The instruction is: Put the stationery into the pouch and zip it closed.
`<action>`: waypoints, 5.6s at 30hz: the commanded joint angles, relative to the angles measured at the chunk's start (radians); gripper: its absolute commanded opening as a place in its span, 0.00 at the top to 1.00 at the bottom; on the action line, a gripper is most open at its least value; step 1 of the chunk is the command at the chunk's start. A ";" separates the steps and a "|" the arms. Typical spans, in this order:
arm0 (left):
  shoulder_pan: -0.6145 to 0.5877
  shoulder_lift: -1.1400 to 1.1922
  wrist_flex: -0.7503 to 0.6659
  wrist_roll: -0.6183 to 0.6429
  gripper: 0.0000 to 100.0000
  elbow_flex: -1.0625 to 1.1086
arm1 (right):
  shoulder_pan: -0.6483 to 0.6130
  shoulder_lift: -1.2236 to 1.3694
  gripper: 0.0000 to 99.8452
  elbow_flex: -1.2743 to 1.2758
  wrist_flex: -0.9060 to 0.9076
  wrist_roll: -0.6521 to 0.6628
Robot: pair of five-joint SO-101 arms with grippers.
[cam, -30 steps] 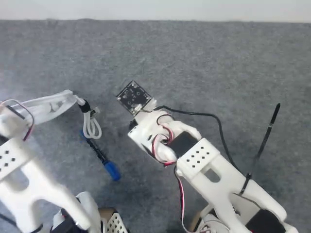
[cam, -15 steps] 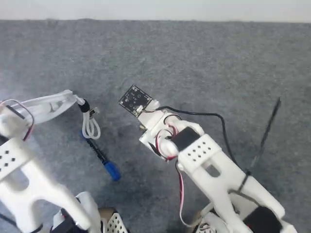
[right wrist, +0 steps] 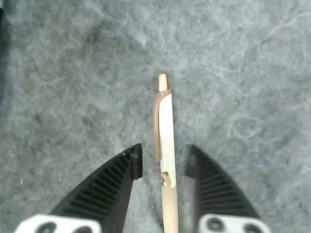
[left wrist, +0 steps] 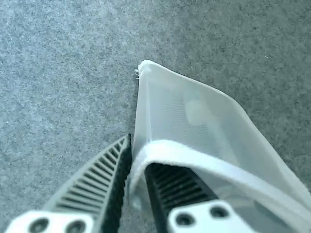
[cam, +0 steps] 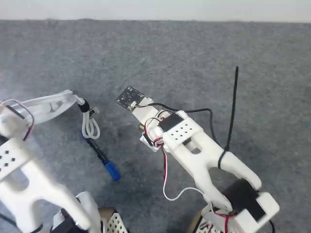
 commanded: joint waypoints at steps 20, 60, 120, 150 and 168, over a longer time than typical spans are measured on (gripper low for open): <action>0.002 -0.048 -0.031 0.009 0.99 -0.044 | -0.030 0.321 0.85 -0.315 0.019 0.064; 0.002 -0.048 -0.031 0.009 0.99 -0.041 | 0.007 0.513 0.99 -0.753 0.568 0.061; 0.221 -0.049 0.008 0.043 0.99 -0.036 | -0.035 -0.424 0.99 -0.626 0.769 0.061; 0.215 -0.049 0.006 0.043 0.99 -0.036 | -0.243 -0.766 0.99 -0.623 0.447 0.061; 0.215 -0.049 0.006 0.043 0.99 -0.035 | -0.464 -0.851 0.99 -0.621 0.217 0.069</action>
